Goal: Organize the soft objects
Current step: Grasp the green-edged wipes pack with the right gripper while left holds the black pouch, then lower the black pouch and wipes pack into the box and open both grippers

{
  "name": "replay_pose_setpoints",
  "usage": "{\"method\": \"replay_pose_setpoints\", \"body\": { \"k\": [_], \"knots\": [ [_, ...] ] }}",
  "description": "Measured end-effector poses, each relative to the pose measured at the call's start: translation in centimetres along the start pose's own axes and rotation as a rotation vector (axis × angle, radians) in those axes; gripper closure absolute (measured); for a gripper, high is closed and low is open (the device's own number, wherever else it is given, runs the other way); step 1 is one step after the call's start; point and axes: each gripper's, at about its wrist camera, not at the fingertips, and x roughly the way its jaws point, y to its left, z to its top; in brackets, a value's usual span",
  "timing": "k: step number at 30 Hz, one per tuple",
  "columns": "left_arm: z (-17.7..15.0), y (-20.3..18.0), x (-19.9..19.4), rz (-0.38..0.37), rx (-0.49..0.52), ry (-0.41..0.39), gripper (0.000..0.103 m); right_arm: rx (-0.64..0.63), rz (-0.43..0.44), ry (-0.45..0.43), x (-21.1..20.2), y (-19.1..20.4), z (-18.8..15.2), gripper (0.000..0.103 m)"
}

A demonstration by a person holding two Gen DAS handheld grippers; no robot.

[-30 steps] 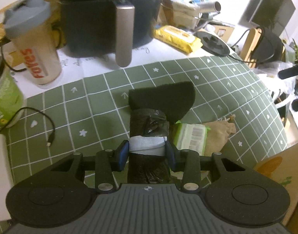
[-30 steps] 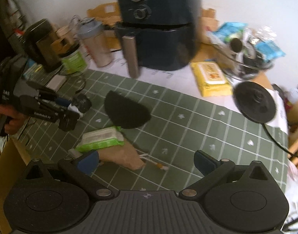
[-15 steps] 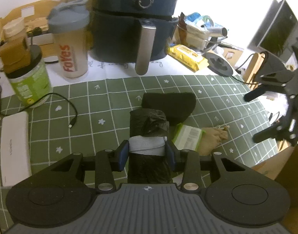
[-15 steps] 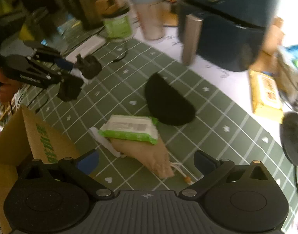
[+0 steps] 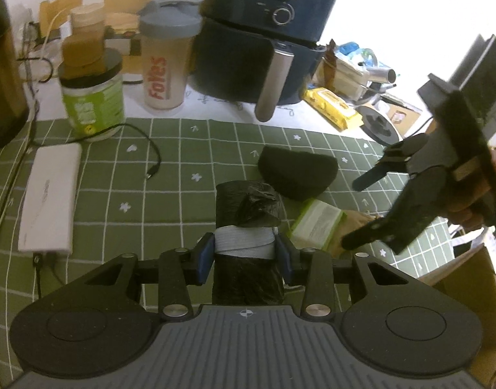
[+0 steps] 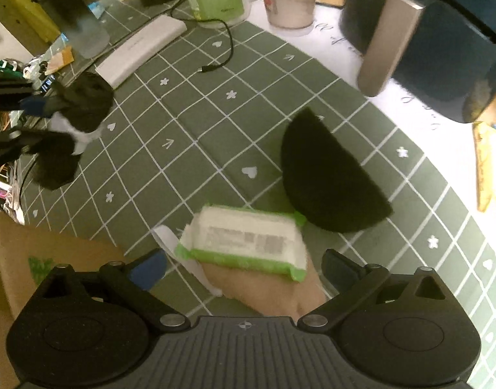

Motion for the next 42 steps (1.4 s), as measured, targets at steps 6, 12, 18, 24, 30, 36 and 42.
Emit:
{"method": "replay_pose_setpoints", "body": {
  "k": [6,12,18,24,30,36,42],
  "knots": [
    [-1.1,0.8,-1.0,0.011,-0.05,-0.008,0.063,0.046,-0.031,0.055,2.9,0.3,1.2,0.011],
    [-1.9,1.2,-1.6,0.019,-0.08,-0.01,0.063,0.096,-0.073,0.099,4.9,0.5,1.3,0.016],
    [-1.9,1.2,-2.1,0.019,-0.091,-0.021,0.063,0.119,-0.071,0.091,4.7,0.3,1.1,0.023],
    [-1.6,0.8,-2.4,0.012,-0.074,-0.033,0.063,0.12,-0.082,0.057,4.1,0.5,0.8,0.023],
    [-1.2,0.2,-2.7,0.008,-0.056,-0.042,0.063,0.129,-0.082,0.023,2.5,0.3,0.5,0.023],
    [-0.4,-0.6,-3.2,0.004,-0.047,-0.048,0.063,0.145,-0.089,-0.025,0.7,-0.1,0.0,0.023],
    [0.4,-1.7,-4.3,-0.007,-0.022,-0.062,0.063,0.185,-0.082,-0.086,-2.2,-1.0,-0.9,0.023]
  ]
}}
